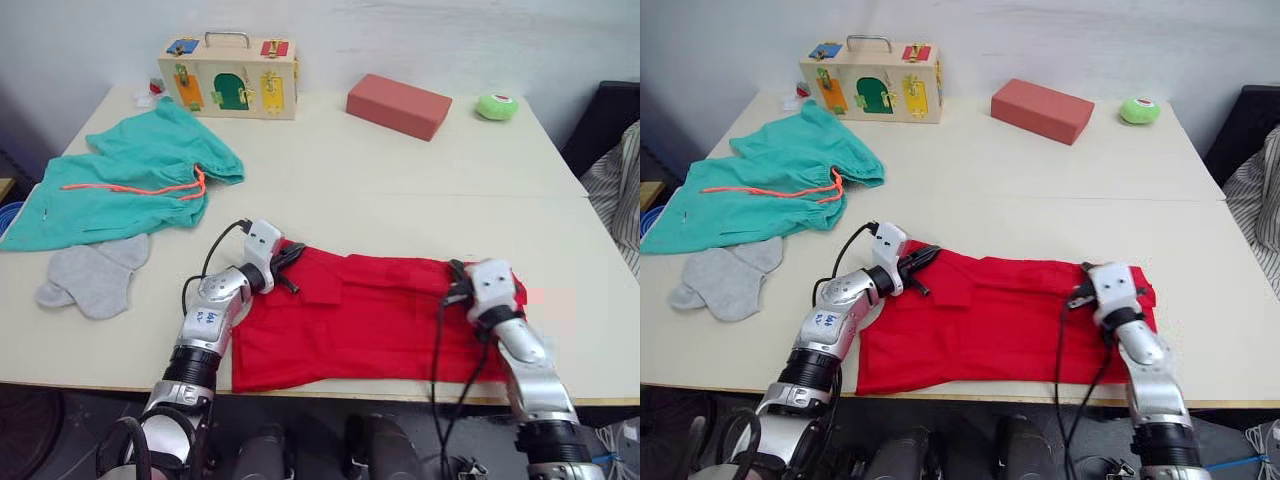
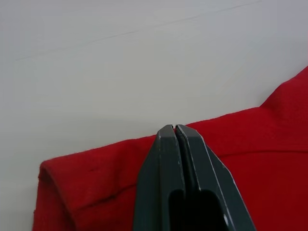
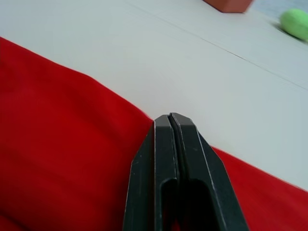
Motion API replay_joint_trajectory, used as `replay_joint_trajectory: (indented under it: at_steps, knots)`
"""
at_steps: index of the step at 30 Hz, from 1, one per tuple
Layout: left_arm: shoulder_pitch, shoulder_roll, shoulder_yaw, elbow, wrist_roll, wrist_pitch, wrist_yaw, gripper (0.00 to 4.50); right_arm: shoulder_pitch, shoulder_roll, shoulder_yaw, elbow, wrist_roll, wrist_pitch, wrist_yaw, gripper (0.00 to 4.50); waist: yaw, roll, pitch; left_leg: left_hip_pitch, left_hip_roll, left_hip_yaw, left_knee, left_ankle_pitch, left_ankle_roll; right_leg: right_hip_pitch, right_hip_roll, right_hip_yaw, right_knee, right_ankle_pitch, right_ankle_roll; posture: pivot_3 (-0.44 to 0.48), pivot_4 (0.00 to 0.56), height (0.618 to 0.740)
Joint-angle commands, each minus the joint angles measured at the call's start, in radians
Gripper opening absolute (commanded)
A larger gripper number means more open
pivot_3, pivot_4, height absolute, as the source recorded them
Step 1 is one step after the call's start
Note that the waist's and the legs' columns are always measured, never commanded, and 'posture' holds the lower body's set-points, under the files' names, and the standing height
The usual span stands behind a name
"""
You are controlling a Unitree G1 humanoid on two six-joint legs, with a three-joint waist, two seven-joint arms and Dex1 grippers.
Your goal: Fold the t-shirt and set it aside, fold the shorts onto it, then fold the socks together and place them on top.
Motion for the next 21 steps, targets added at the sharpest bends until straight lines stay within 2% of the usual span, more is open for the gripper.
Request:
replay_joint_trajectory:
  at_steps: [1,4,8,14,16,18,19,21]
  knots:
    - [0.011,0.021,0.036,0.014,-0.002,-0.101,-0.008,0.06,0.044,-0.056,-0.091,0.106,0.032,-0.098,0.023,0.0,0.002,0.0,0.0,0.0,0.0,0.0,-0.001,0.0,0.0,0.0,0.0,0.0,0.0,0.0,0.0,0.0,0.15,0.74]
    - [0.006,0.046,0.053,0.015,-0.02,-0.11,-0.036,0.06,0.054,-0.084,-0.17,0.19,0.101,-0.169,0.052,0.0,0.004,0.0,0.0,-0.001,0.0,0.0,-0.002,0.0,0.0,-0.001,0.0,0.0,-0.001,0.0,0.0,0.0,0.15,0.74]
    - [0.017,0.077,0.07,0.021,-0.041,-0.119,-0.092,0.06,0.049,-0.1,-0.223,0.21,0.194,-0.195,0.136,0.0,0.003,0.0,0.0,-0.001,-0.001,0.0,-0.004,0.0,0.0,-0.001,0.0,0.0,-0.003,0.0,0.0,0.0,0.15,0.74]
    - [0.042,0.156,0.126,-0.021,-0.131,-0.129,-0.237,0.06,0.05,-0.161,-0.256,0.053,0.404,-0.038,0.344,0.0,-0.004,0.004,0.002,-0.001,0.0,0.001,-0.004,0.0,0.0,-0.003,0.0,0.001,-0.002,0.0,0.0,0.0,0.15,0.74]
    - [0.058,0.198,0.139,-0.062,-0.172,-0.127,-0.317,0.06,0.053,-0.23,-0.271,-0.032,0.533,0.141,0.436,0.0,-0.003,0.004,0.002,-0.001,0.0,0.001,-0.005,0.0,0.0,-0.003,0.0,0.0,-0.002,0.0,0.0,0.0,0.15,0.74]
    - [0.096,0.258,0.158,-0.15,-0.265,-0.104,-0.471,0.0,0.032,-0.351,-0.243,-0.05,0.55,0.256,0.554,0.36,-0.004,0.005,0.003,-0.001,0.0,0.001,-0.005,0.0,0.0,-0.003,0.0,0.001,-0.002,0.0,0.0,0.0,0.15,0.74]
    - [0.114,0.283,0.163,-0.189,-0.301,-0.096,-0.532,0.4,0.015,-0.397,-0.227,-0.041,0.542,0.293,0.592,0.59,-0.004,0.005,0.003,-0.002,0.0,0.001,-0.005,0.0,0.0,-0.003,-0.001,0.0,-0.003,0.0,0.0,0.0,0.15,0.74]
    - [0.144,0.327,0.166,-0.244,-0.328,-0.095,-0.598,0.88,-0.034,-0.473,-0.197,-0.01,0.538,0.379,0.649,1.22,0.0,0.005,0.003,-0.002,0.0,0.001,-0.005,0.0,0.001,-0.003,-0.001,0.0,-0.003,0.0,0.0,0.0,0.15,0.74]
